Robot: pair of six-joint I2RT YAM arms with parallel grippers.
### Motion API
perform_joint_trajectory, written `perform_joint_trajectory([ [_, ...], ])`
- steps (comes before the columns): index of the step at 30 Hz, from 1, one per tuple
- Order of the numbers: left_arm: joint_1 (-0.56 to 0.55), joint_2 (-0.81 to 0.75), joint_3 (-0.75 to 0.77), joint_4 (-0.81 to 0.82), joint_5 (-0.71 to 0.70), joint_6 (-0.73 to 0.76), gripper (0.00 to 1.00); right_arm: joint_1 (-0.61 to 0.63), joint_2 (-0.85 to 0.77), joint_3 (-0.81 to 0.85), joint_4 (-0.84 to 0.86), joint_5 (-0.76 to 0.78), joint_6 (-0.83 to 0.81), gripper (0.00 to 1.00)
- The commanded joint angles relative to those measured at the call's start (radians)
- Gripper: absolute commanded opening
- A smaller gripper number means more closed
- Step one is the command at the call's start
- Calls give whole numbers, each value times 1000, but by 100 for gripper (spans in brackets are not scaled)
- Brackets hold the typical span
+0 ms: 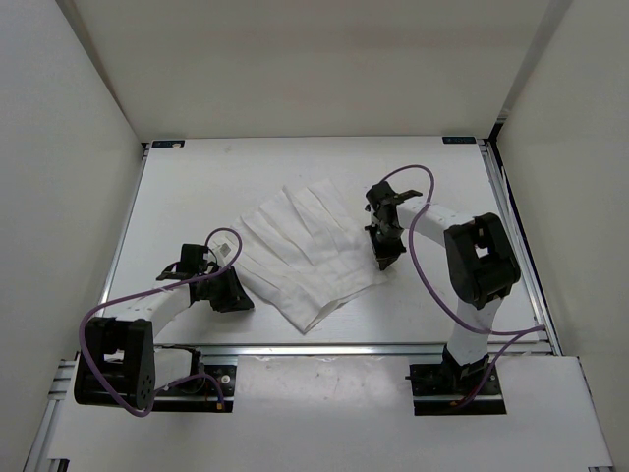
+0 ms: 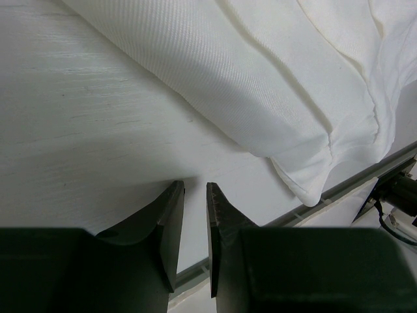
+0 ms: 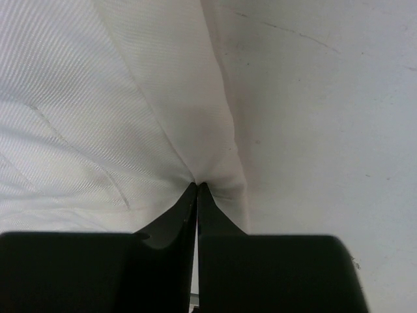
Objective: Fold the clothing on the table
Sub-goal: Flatten the skirt out
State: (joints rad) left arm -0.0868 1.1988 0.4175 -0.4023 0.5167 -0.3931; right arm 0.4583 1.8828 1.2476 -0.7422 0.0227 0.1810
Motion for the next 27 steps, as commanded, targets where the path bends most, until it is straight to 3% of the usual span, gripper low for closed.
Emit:
perform_joint_trajectory([
  [1,9,-13,-3,17,23,2,31,19,64,-31,-9,-1,9,0],
  [10,2,-16,-3,19,23,2,31,19,-6,-4,-25,29,23,0],
  [17,4,-13,-3,17,20,8,31,11,-117,186,-112,72,18,0],
  [25,4,-16,-12,14,23,2,32,11,-79,182,-135,62,-2,0],
  [27,9,-16,-3,13,19,0,32,-3,-51,185,-144,52,-3,28],
])
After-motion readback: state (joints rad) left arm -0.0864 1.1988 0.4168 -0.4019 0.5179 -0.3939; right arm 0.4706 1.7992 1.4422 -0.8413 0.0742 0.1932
